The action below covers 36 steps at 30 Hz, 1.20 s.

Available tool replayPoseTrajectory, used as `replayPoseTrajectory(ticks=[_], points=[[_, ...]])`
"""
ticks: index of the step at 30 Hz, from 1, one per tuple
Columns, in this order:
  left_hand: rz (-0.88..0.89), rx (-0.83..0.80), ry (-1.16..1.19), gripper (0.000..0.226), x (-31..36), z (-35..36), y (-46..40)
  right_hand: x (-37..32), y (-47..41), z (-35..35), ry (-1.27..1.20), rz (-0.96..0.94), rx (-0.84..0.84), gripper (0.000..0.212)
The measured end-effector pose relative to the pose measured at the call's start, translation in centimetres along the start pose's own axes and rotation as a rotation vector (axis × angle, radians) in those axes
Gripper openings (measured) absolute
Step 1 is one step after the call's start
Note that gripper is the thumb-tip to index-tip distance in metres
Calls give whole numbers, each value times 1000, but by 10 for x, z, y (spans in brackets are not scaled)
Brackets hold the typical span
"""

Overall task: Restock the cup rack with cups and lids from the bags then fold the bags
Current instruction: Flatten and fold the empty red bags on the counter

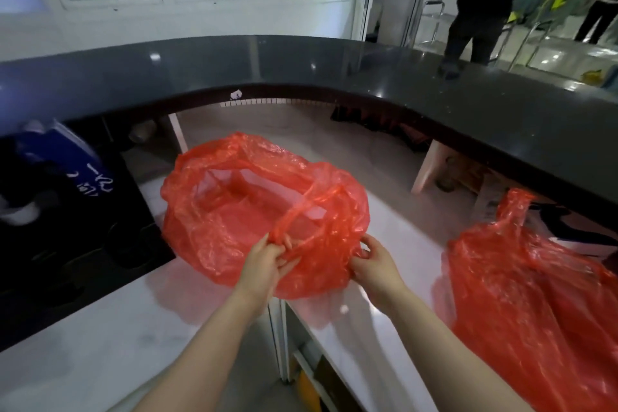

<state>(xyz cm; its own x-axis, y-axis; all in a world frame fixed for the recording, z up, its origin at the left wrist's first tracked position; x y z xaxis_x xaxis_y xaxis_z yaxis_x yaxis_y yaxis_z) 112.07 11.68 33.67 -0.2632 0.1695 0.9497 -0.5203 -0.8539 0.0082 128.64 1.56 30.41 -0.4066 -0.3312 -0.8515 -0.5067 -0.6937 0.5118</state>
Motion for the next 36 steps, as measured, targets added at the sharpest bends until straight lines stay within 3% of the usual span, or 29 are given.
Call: replayPoseTrajectory(ticks=[3,7,12,15,18,20,24,26,29,31,33,36], points=[[75,182,74,33,19,-27,-8,-26,-6,-28,125,-117,243,50],[184,329,-23,34,44,-60,-19,-62,7,-95,114,-224,601,38],[222,344,-48,30,53,-75,-35,-93,47,-143,206,-369,841,37],[228,365,6,30,53,-74,-41,-99,55,-144,332,-430,778,32],[221,413,77,27,52,-83,-42,-98,52,-134,408,-468,571,10],[219,446,118,30,50,-94,-40,-90,47,-135,276,-432,430,29],[238,469,167,30,50,-107,-33,-69,29,-122,154,-254,309,24],[251,491,137,31,49,-112,-27,-49,19,-100,136,-116,183,37],[270,503,85,45,46,-120,-19,-12,17,-67,302,106,-61,50],[262,529,79,41,43,-127,-13,9,17,-54,422,195,-202,68],[249,566,77,32,41,-135,-7,15,12,-49,539,179,-177,68],[229,584,-4,29,42,-143,-3,-15,-3,-70,600,-31,228,18]])
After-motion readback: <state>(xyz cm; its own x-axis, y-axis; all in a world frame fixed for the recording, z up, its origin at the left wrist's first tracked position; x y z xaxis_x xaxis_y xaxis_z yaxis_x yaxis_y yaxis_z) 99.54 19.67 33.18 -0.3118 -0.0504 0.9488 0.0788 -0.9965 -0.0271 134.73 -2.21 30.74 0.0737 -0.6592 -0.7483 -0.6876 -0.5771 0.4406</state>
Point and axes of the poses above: each hand's wrist, its own y-axis away from the middle knuckle, its own z-axis out of the palm, x = y × z, the point moved 9 cm from there along -y, towards the middle knuckle, and after that the axes turned 13 degrees about z, right-handed, at the moved point
